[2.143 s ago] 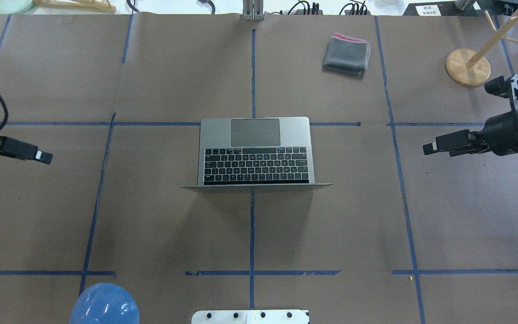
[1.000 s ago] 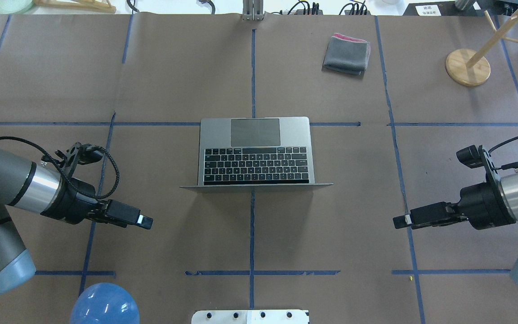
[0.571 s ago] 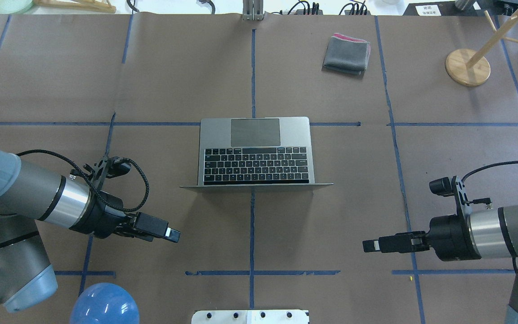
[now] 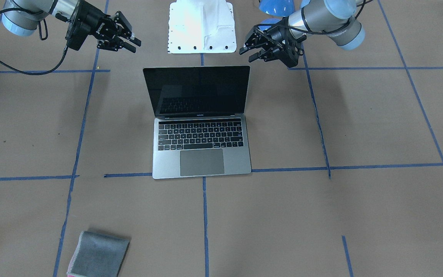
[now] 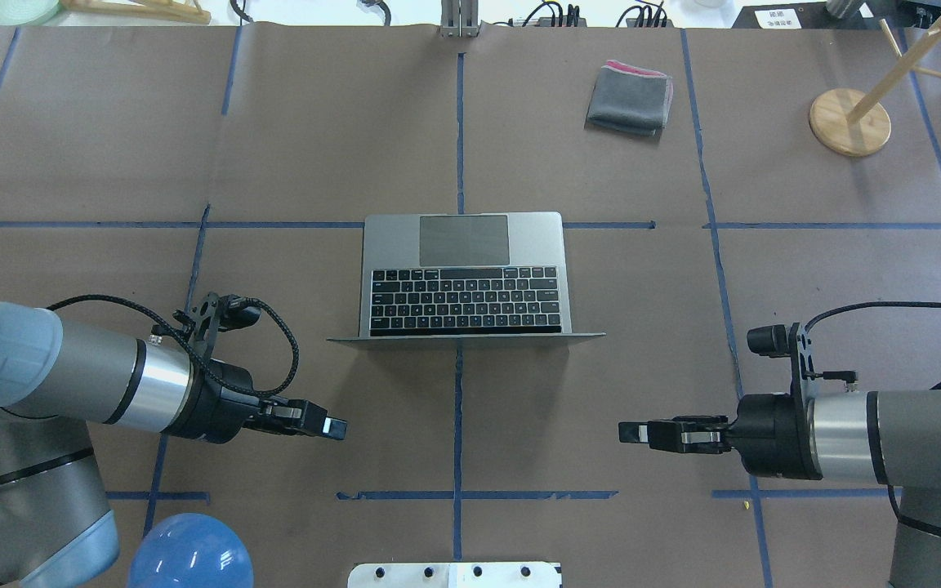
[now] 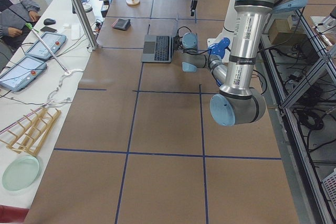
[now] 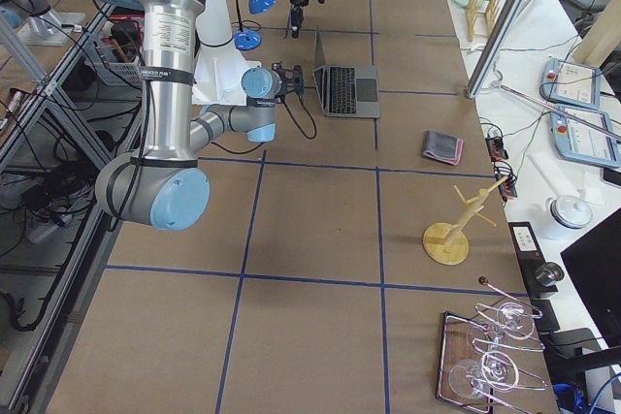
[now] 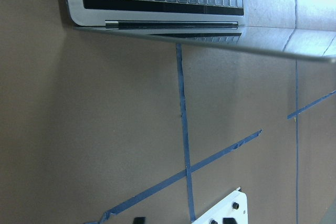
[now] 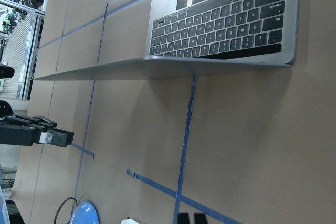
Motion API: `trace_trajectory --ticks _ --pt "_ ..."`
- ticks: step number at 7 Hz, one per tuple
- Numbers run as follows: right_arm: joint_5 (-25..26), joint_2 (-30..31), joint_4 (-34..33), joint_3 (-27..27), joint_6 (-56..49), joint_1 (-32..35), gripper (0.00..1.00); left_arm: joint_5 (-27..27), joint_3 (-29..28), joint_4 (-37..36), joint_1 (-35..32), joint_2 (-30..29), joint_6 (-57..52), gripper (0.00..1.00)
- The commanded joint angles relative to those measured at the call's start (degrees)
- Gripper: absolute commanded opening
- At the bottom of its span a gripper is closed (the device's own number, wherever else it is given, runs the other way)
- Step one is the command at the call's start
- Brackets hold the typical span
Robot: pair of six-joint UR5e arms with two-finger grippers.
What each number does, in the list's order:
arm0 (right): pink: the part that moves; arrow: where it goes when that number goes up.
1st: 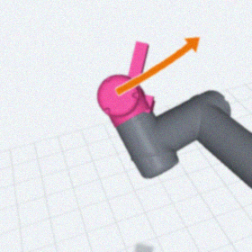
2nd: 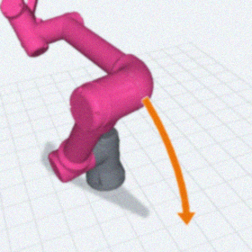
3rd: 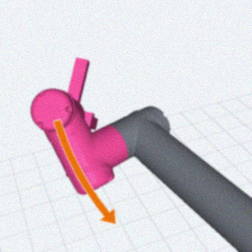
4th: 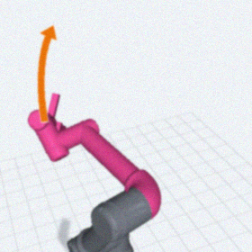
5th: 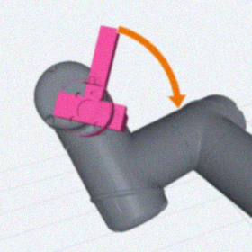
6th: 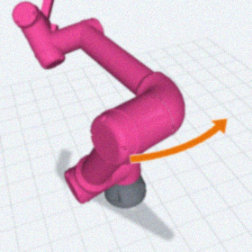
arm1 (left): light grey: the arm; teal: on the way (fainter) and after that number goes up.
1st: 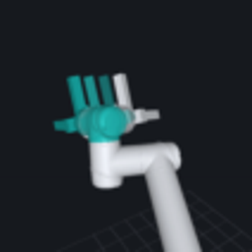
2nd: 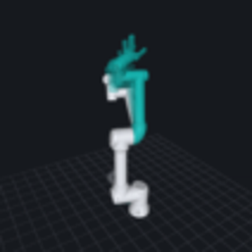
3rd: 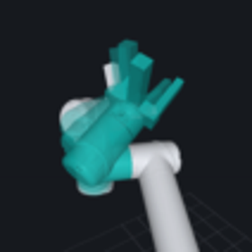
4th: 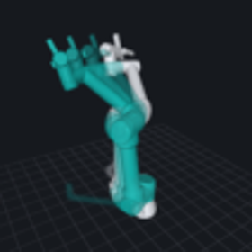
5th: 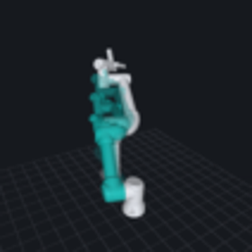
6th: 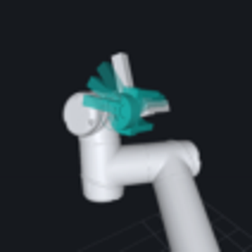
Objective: Close laptop
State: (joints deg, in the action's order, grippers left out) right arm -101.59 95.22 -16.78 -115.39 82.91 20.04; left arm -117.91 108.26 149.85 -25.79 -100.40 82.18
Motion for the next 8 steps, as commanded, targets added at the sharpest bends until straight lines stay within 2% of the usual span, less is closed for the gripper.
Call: trace_trajectory --ticks 1,3,5,8 --pt "5.15 -1.53 -0.36 0.42 -0.03 -0.09 0.02 4.97 0.55 0.0 0.04 -0.32 0.0 0.0" --pt "9.38 -2.93 -0.36 1.65 -0.03 -1.57 0.01 5.06 0.54 0.0 0.04 -1.02 0.0 0.0" --pt "11.14 -6.87 -4.46 2.71 -0.03 -1.58 0.01 5.06 0.46 0.0 0.04 -1.11 0.0 0.0" --pt "11.5 -7.86 -5.37 3.06 -0.12 -1.32 0.01 5.15 0.11 -0.08 -0.22 -1.2 -0.17 0.0"
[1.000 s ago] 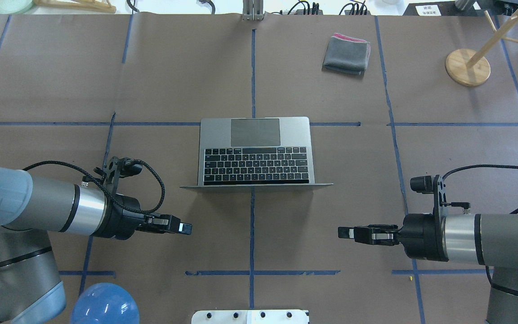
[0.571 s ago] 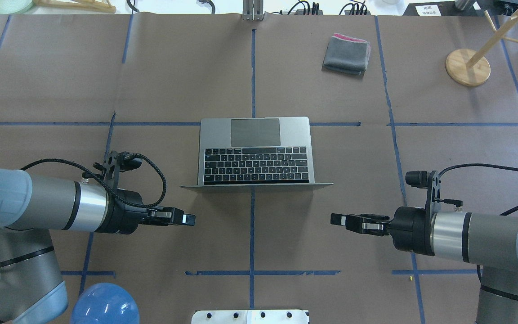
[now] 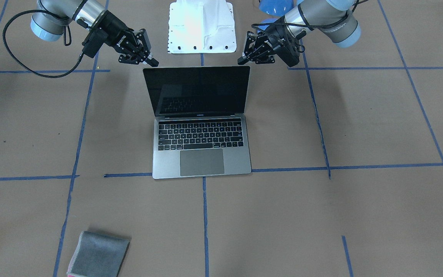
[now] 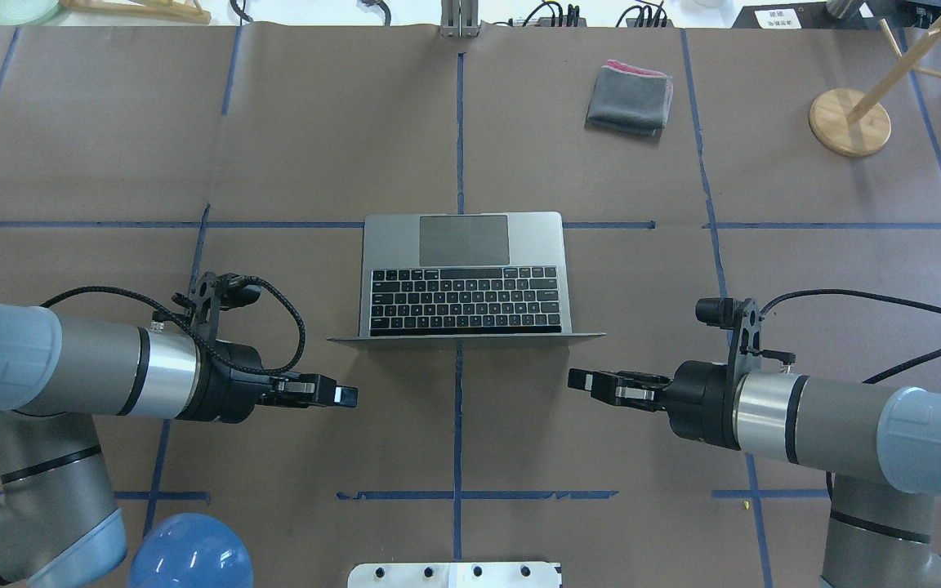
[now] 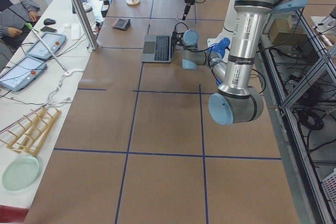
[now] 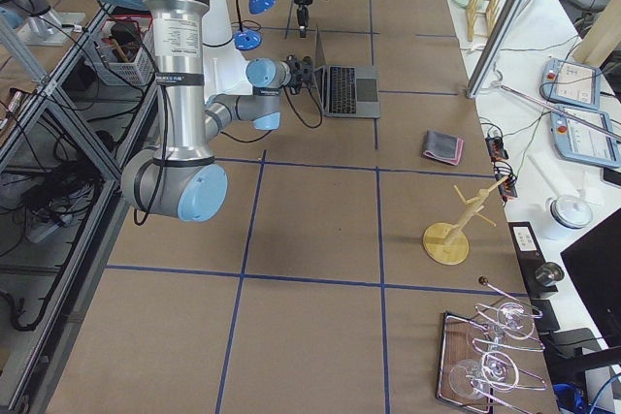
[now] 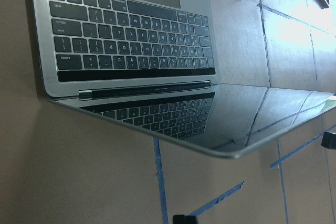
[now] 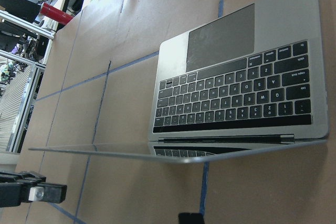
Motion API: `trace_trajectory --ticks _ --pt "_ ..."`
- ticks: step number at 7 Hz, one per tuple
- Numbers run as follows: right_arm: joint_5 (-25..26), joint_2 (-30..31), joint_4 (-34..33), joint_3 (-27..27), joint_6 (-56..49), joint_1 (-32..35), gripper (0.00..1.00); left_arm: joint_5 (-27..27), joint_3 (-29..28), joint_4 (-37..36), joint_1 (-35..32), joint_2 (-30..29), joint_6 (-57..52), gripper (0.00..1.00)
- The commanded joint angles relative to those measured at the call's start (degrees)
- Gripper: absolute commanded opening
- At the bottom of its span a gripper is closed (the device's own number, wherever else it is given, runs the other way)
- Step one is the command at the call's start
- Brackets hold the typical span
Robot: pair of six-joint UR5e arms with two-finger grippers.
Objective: Close laptop
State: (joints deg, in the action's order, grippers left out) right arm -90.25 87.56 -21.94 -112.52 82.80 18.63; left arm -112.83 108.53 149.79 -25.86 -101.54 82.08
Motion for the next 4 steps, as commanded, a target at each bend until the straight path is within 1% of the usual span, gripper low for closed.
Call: trace_trajectory --ticks 1,4 --pt "1.46 -0.2 -0.21 0.19 -0.27 0.09 0.01 1.11 -0.25 -0.11 -0.15 -0.06 -0.16 0.0" --pt "1.48 -0.28 -0.3 0.46 -0.62 2.1 0.01 1.82 -0.69 -0.29 -1.47 -1.12 -0.25 0.0"
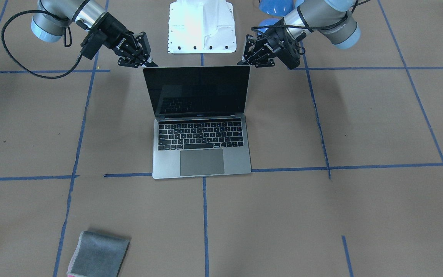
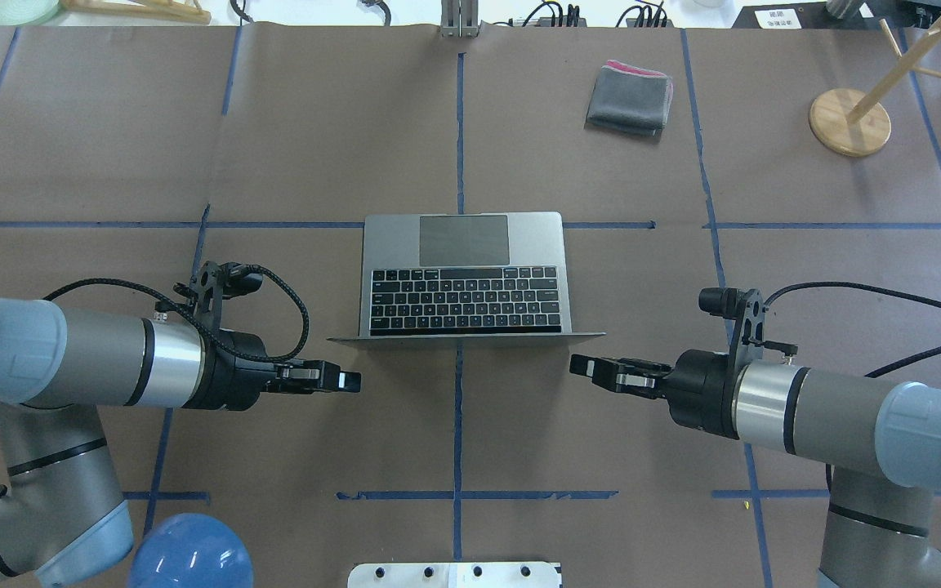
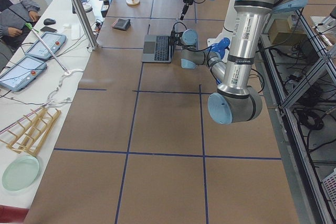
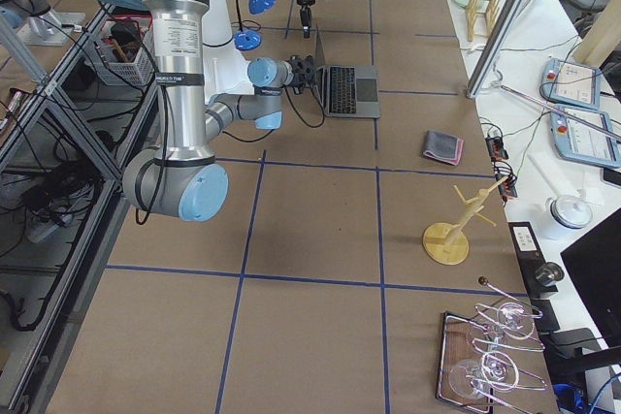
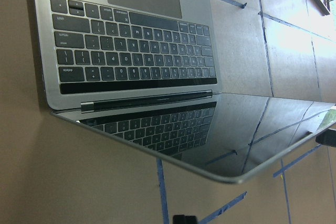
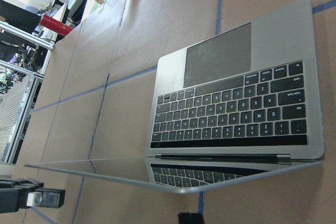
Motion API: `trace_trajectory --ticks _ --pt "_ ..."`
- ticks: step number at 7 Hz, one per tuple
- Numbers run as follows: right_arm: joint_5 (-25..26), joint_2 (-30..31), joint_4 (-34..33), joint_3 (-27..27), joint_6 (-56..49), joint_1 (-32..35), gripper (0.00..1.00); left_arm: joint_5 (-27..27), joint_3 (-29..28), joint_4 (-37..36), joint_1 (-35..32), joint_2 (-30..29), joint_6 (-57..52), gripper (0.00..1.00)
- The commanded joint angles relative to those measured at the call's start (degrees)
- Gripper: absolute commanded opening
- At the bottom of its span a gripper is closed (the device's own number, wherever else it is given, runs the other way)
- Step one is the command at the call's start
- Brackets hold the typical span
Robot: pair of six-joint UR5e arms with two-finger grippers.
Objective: Close laptop
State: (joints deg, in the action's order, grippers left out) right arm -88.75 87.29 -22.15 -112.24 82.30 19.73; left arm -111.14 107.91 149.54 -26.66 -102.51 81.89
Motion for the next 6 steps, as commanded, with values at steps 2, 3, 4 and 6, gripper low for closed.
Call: trace_trajectory --ticks 2,3,4,6 --pt "-0.02 -0.89 -2.27 0.36 -0.12 2.59 0.01 0.13 -0.33 -0.22 -1.81 -0.67 -0.15 0.0" --pt "-0.02 -2.29 -4.02 0.53 -0.12 3.12 0.02 0.13 -1.55 -0.31 -2.95 -1.98 -0.16 0.0" --pt "-0.11 -3.52 -5.78 0.53 -0.12 3.56 0.02 0.13 -2.87 -0.31 -3.48 -3.04 -0.24 0.0" --pt "-0.2 -3.8 -5.97 0.62 -0.12 4.61 0.02 0.05 -4.37 -0.31 -5.41 -3.92 -0.51 0.0"
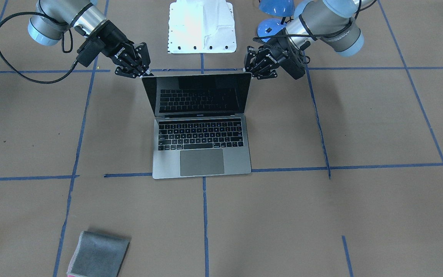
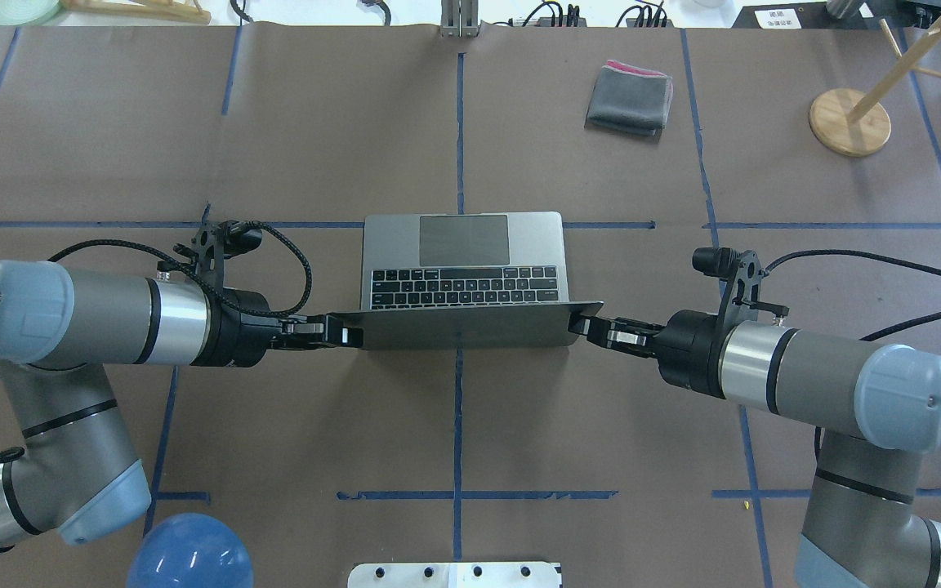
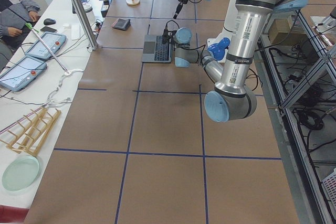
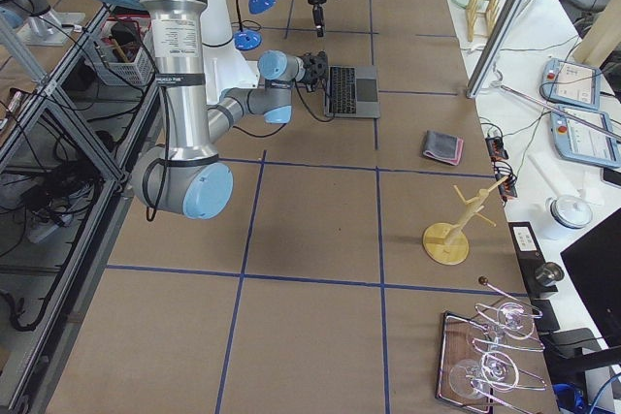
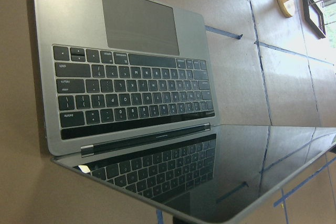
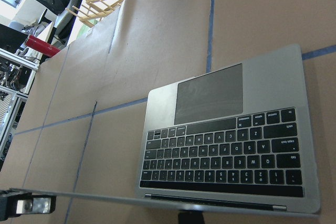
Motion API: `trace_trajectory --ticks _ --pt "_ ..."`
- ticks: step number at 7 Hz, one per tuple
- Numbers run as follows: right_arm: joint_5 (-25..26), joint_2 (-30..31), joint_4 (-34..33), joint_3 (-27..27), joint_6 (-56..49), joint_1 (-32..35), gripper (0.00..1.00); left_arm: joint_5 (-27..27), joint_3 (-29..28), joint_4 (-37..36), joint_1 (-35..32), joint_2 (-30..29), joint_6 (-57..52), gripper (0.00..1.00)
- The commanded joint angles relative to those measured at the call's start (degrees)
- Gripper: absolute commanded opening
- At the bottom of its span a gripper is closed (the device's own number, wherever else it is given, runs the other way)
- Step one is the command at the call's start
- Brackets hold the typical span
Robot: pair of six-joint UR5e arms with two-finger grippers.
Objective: Close laptop
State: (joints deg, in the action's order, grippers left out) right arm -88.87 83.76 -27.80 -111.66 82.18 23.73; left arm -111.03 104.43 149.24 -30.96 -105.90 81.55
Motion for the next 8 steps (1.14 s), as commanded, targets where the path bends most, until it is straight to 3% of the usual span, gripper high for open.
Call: trace_trajectory --ticks 1,3,6,8 --pt "-0.08 -0.44 -1.63 0.56 -0.09 1.84 0.02 -0.15 -2.2 0.0 -2.25 -1.06 -0.16 0.0" --pt "-0.25 -5.77 -2.61 4.76 0.0 3.95 0.02 -0.15 -4.67 0.0 -3.23 -2.91 -0.16 0.0" --pt "-0.34 -7.12 -3.92 7.32 0.09 6.24 0.02 -0.06 -7.29 -0.18 -3.85 -4.84 -0.25 0.0" --pt "-0.43 -10.71 -3.93 12.4 0.09 7.56 0.02 -0.06 -11.16 -0.18 -4.72 -7.29 -0.25 0.0"
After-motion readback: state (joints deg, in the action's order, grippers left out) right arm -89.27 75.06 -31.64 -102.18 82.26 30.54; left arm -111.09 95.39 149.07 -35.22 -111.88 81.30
